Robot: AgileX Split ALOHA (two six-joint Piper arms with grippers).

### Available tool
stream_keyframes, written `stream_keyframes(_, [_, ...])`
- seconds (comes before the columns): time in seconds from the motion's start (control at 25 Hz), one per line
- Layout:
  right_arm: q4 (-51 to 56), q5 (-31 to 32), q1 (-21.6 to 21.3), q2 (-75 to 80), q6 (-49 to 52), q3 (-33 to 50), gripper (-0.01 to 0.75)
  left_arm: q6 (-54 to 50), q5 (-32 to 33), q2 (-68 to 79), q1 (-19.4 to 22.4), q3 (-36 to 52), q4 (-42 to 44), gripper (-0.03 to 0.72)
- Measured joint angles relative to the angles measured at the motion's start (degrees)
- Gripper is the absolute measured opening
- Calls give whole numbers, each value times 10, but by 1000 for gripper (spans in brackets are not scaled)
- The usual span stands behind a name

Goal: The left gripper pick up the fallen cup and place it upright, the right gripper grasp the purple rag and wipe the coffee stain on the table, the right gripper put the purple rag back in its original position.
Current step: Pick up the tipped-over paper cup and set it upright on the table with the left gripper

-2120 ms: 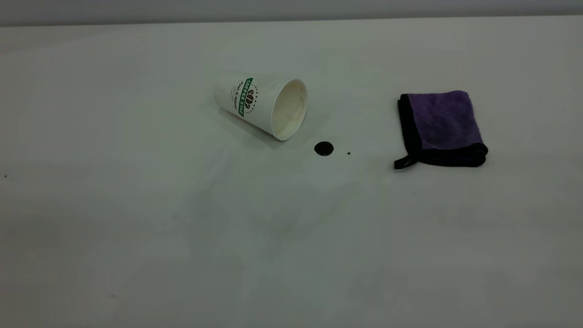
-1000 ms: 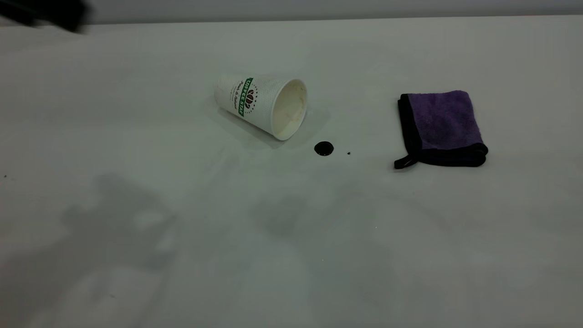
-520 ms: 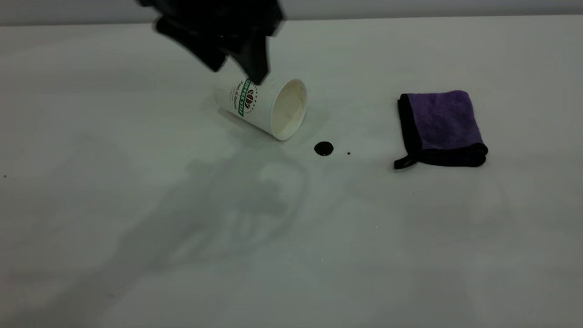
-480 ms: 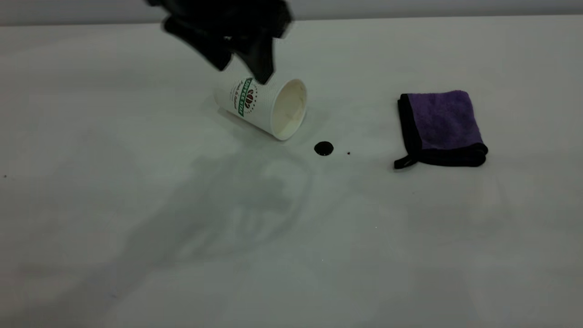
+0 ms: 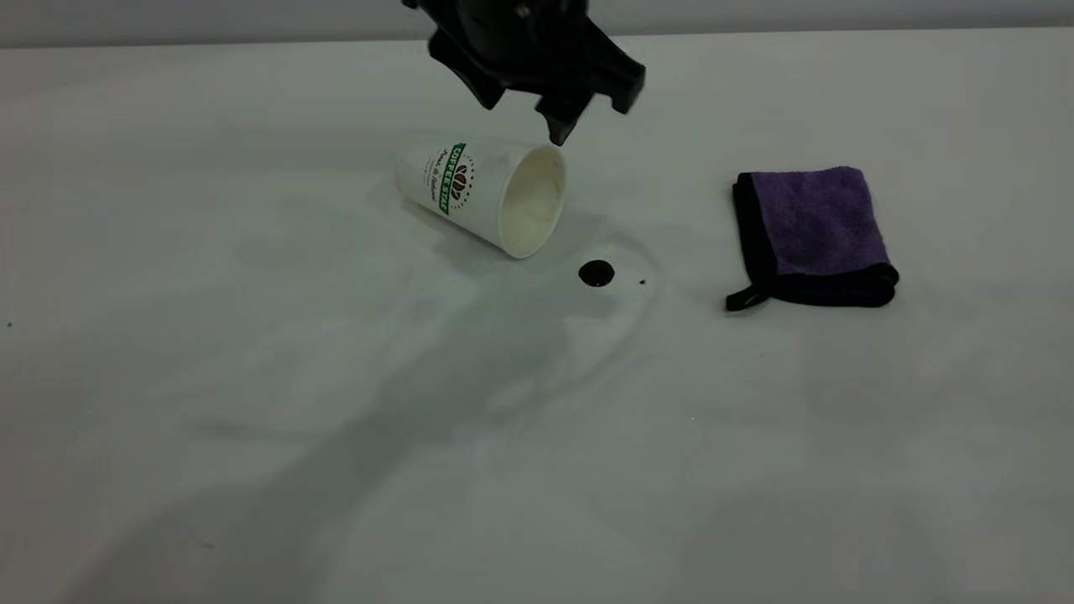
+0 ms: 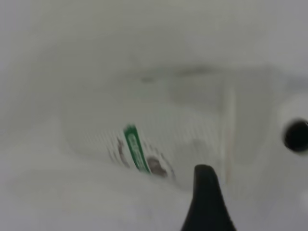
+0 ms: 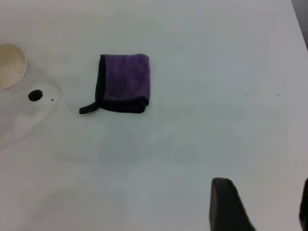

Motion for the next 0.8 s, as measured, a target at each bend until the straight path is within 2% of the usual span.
stream_keyframes(0.28, [0, 0, 0, 0, 0, 0, 401, -124, 7, 41, -4, -14, 116, 590])
stream_keyframes(0.8, [0, 0, 0, 0, 0, 0, 401, -135, 11, 75, -4, -15, 141, 590])
